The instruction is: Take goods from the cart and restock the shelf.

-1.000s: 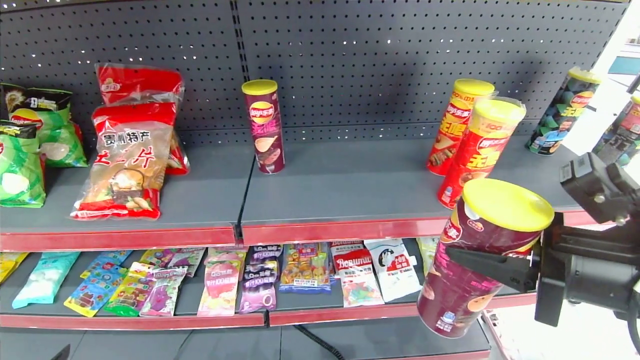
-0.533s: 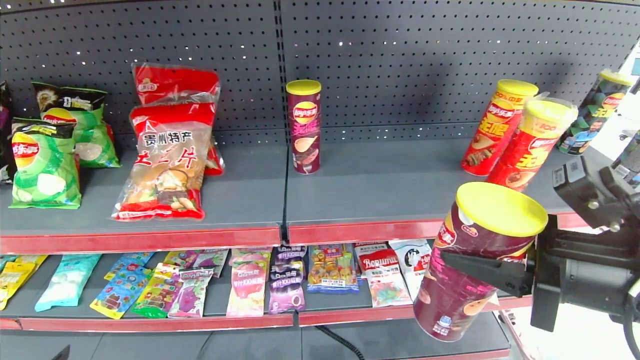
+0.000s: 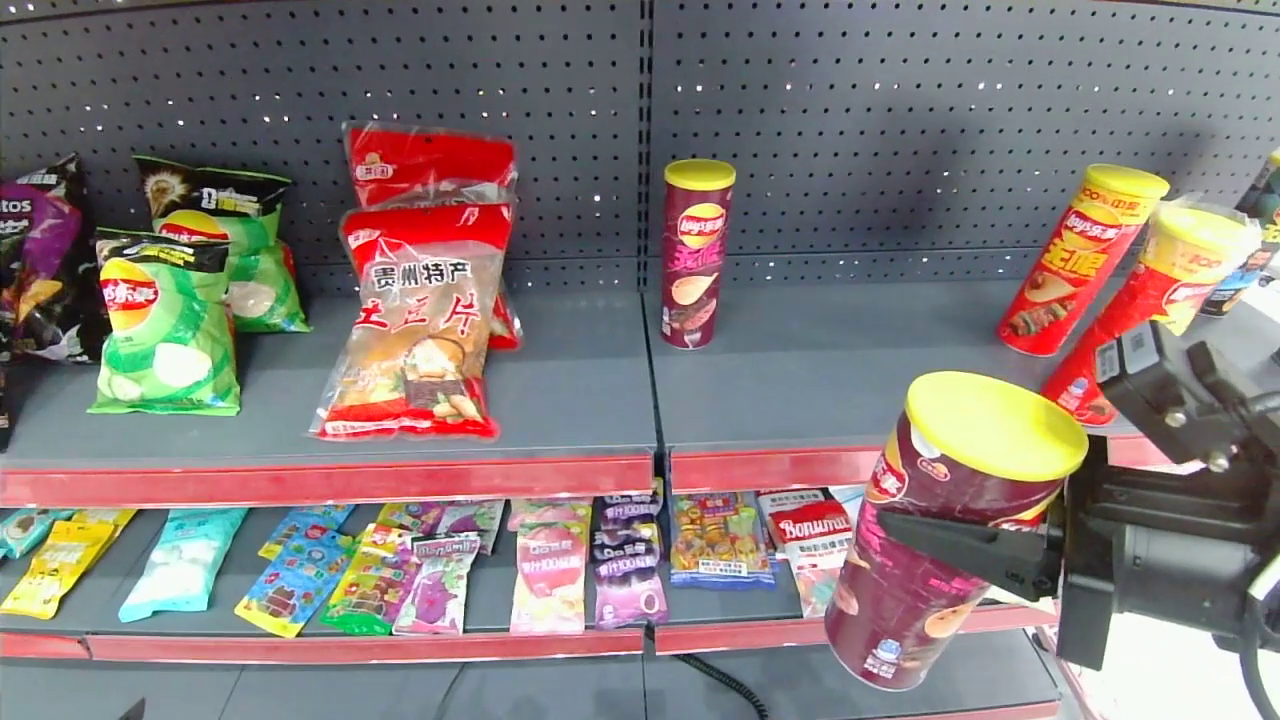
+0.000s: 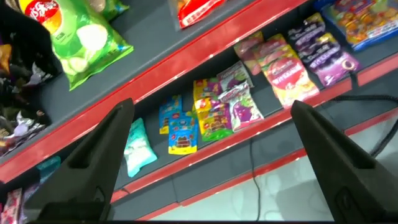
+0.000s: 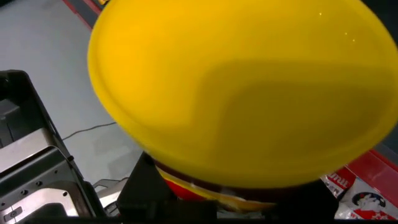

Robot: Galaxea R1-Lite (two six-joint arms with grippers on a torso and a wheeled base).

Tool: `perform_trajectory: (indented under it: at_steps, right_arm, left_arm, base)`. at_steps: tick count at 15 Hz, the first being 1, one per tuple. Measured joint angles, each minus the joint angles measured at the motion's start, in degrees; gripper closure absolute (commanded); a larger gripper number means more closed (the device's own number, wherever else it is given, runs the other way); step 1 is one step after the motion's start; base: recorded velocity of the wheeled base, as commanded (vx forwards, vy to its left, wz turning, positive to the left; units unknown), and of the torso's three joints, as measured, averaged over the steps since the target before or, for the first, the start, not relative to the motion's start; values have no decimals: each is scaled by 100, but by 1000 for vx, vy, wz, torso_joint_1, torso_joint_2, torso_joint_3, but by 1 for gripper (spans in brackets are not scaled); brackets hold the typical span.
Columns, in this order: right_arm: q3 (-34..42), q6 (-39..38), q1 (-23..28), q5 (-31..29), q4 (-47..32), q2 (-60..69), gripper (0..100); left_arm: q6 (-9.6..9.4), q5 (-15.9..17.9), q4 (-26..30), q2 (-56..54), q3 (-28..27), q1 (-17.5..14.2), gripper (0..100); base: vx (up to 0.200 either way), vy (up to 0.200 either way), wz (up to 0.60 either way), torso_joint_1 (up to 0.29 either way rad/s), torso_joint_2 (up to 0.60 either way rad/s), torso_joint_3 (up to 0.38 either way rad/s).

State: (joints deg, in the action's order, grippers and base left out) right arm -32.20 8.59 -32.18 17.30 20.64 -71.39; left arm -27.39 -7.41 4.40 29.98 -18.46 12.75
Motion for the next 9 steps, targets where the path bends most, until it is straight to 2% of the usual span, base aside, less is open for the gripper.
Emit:
perform_trajectory:
  at_steps: [1,8,9]
  right_arm:
    - [1,-1,7,-6,-1,0,100]
    - [4,0,2,0,0,11,100]
    - [1,-1,5,0,2,11,100]
  left_arm:
    - [-28,-35,0,0,11,0,0]
    - [-46,-79,0,9,-1,0,0]
    - [-46,-79,-5,12,-17,0,0]
  base:
    - [0,0,0,0,0,0]
    - [200,0,0,3,2,2]
    - [0,0,0,0,0,0]
